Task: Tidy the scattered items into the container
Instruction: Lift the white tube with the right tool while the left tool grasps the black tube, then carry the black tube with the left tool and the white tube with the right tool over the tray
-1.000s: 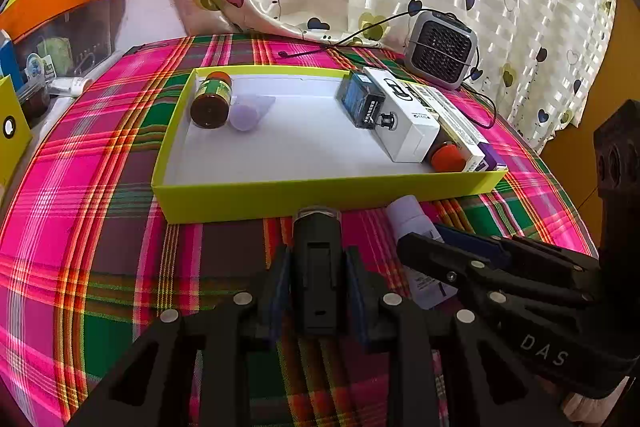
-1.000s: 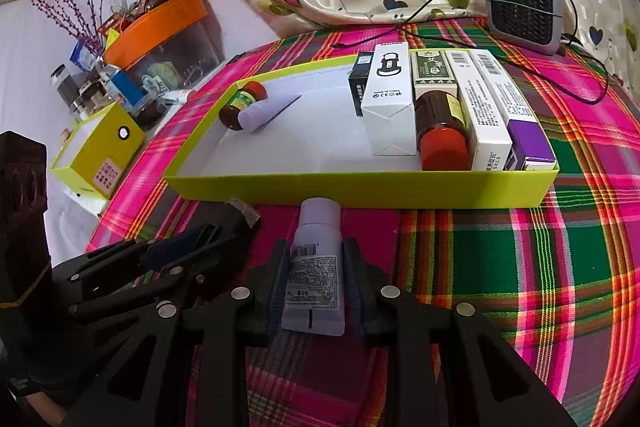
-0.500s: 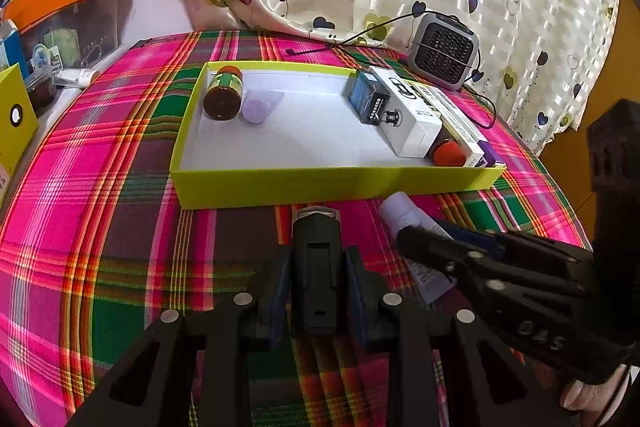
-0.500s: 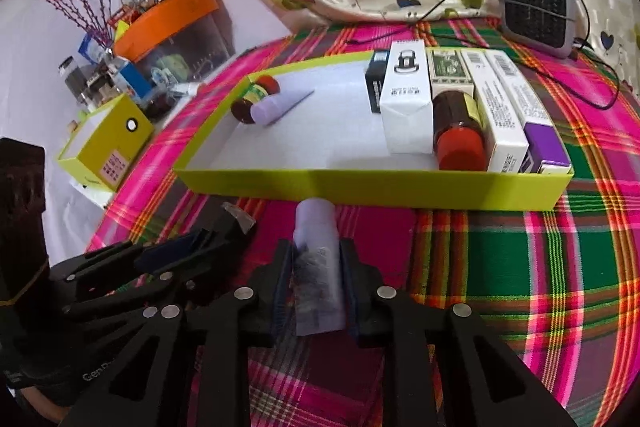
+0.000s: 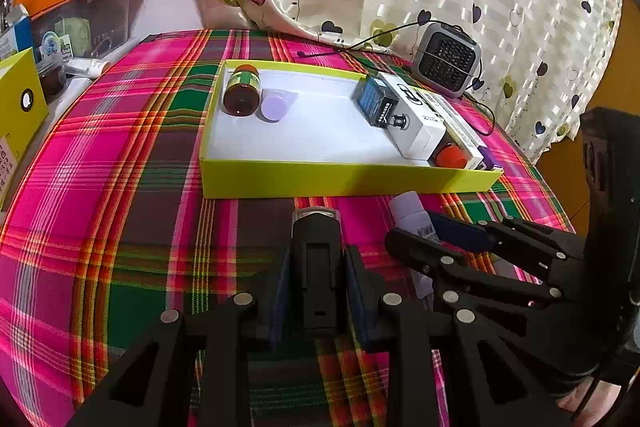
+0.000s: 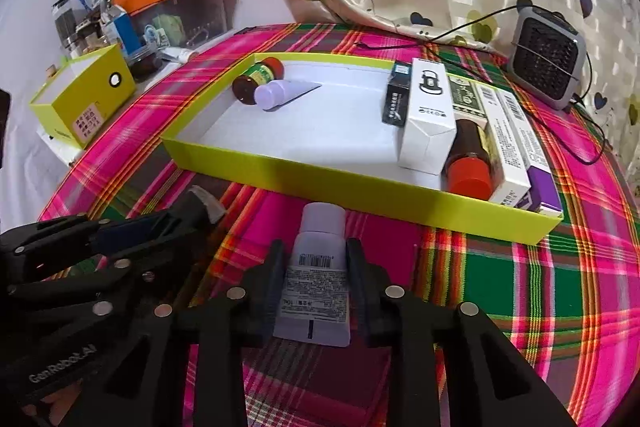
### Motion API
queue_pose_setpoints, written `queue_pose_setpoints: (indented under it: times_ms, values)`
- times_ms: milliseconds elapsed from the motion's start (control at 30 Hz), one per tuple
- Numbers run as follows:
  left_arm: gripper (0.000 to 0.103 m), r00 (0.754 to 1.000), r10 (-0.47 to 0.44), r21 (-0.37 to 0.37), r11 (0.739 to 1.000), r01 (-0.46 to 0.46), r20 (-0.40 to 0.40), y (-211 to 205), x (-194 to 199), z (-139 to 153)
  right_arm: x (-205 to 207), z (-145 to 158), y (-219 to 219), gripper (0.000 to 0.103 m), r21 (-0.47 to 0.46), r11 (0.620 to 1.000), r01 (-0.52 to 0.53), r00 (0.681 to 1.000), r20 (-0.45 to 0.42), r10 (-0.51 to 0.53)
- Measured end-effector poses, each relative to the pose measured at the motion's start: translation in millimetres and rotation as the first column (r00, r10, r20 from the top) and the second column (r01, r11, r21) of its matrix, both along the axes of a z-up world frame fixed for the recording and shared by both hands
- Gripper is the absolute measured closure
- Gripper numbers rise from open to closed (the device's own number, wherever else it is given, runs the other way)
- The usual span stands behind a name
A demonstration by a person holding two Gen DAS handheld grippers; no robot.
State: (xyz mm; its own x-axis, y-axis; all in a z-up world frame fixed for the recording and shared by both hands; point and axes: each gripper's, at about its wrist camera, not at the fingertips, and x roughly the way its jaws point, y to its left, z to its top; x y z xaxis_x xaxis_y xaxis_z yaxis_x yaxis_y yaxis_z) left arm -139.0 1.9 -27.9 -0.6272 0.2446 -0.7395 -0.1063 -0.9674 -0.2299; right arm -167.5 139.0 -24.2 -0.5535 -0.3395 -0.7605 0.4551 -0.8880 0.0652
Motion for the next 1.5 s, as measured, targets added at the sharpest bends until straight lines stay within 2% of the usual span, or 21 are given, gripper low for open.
queue_pose_setpoints:
  times_ms: [467, 733, 867, 1133, 1500]
  values:
    - [0.075, 0.995, -0.024, -0.013, 1.000, 0.022, -0.099, 5, 2, 30, 10, 14, 22, 0.072, -0.136, 0.989, 0.050, 0.996, -0.061, -0.059]
    - [0.075, 0.986, -0.064, -0.024, 0.998, 0.061, -0.154, 22, -20, 44, 9, 17, 36, 0.072, -0.183, 0.979, 0.094, 0.992, -0.071, -0.109]
    - [0.075, 0.982, -0.054, -0.012, 0.999, 0.053, -0.179, 18, -31, 45, 8, 16, 41, 0.072, -0.206, 0.972, 0.114, 0.989, -0.064, -0.130]
    - [0.075, 0.987, -0.019, 0.039, 0.999, 0.025, -0.162, -6, -32, 35, 10, 17, 40, 0.072, -0.197, 0.973, 0.116, 0.988, -0.080, -0.134]
    - [0.075, 0.988, 0.034, 0.067, 0.997, -0.024, -0.149, -27, -32, 30, 10, 18, 36, 0.072, -0.166, 0.977, 0.131, 0.984, -0.095, -0.148]
